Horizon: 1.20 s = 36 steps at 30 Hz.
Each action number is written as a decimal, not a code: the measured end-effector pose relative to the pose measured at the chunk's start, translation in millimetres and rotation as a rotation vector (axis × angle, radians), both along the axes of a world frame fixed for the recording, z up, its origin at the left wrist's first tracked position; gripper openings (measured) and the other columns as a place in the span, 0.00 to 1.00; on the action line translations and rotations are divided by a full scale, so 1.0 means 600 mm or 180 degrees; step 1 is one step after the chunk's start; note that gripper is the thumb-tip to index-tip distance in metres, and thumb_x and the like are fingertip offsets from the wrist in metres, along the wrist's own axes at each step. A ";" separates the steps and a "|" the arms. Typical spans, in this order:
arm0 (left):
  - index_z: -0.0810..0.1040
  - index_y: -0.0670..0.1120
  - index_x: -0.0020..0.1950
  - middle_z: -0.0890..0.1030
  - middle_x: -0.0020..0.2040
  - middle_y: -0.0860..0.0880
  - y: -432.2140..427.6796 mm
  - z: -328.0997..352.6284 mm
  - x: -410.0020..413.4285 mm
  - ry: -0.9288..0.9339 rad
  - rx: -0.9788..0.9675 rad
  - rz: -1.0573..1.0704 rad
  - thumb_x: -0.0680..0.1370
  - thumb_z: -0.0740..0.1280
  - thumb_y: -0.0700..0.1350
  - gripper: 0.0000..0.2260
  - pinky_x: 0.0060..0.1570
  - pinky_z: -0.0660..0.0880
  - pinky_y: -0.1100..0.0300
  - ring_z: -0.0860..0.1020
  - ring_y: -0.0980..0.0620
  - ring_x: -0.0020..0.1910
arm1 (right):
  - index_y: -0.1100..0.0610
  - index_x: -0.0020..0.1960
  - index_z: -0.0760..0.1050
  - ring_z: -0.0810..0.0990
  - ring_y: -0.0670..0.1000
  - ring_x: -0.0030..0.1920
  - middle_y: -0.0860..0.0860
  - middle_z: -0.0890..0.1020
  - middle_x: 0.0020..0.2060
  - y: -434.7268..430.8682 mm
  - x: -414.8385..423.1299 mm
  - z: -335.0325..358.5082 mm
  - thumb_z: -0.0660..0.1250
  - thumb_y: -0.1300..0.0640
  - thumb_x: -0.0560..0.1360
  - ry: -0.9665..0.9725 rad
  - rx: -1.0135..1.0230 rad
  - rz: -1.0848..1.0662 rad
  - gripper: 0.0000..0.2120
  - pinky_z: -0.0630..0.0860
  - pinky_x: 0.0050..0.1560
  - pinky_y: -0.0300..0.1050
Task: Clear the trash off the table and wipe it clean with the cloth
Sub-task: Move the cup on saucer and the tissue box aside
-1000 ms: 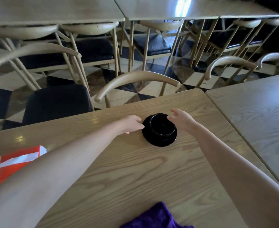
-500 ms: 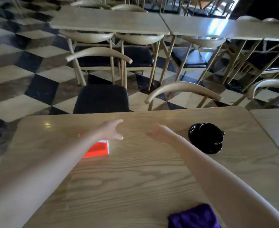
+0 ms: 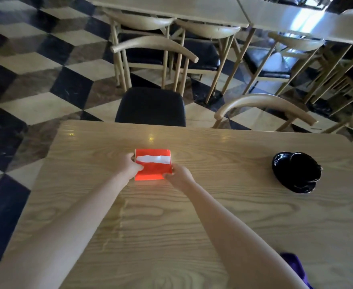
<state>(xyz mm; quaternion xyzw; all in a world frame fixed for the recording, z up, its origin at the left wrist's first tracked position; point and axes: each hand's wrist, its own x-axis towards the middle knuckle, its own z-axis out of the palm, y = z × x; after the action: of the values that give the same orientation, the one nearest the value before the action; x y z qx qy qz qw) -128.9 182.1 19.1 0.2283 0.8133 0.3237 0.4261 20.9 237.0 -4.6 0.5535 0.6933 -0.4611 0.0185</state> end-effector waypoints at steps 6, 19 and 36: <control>0.67 0.41 0.71 0.77 0.62 0.41 0.013 0.012 0.047 0.0075 0.0340 -0.0030 0.72 0.68 0.32 0.28 0.51 0.71 0.57 0.76 0.46 0.54 | 0.61 0.52 0.79 0.80 0.57 0.46 0.53 0.78 0.39 -0.007 0.057 0.019 0.66 0.58 0.73 0.0246 0.0152 -0.0545 0.11 0.69 0.42 0.43; 0.72 0.48 0.68 0.81 0.58 0.48 0.076 0.036 0.447 0.0128 0.0622 -0.1030 0.71 0.68 0.37 0.25 0.47 0.69 0.64 0.78 0.49 0.56 | 0.54 0.51 0.81 0.80 0.50 0.38 0.48 0.81 0.39 -0.022 0.461 0.051 0.65 0.63 0.72 0.0580 0.0356 -0.2151 0.11 0.81 0.51 0.55; 0.64 0.47 0.73 0.78 0.57 0.44 0.113 -0.023 0.797 -0.0785 0.0096 -0.1515 0.72 0.66 0.30 0.31 0.47 0.79 0.53 0.77 0.51 0.38 | 0.61 0.59 0.76 0.78 0.55 0.45 0.53 0.78 0.44 -0.002 0.813 -0.004 0.62 0.67 0.71 0.0263 0.0383 -0.2658 0.17 0.77 0.56 0.59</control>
<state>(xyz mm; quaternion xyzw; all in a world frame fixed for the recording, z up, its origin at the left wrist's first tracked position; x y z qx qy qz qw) 349.2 250.1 5.6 0.3783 0.6738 0.2519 0.5827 508.7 235.8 -6.9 0.7680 0.4354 -0.4096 -0.2300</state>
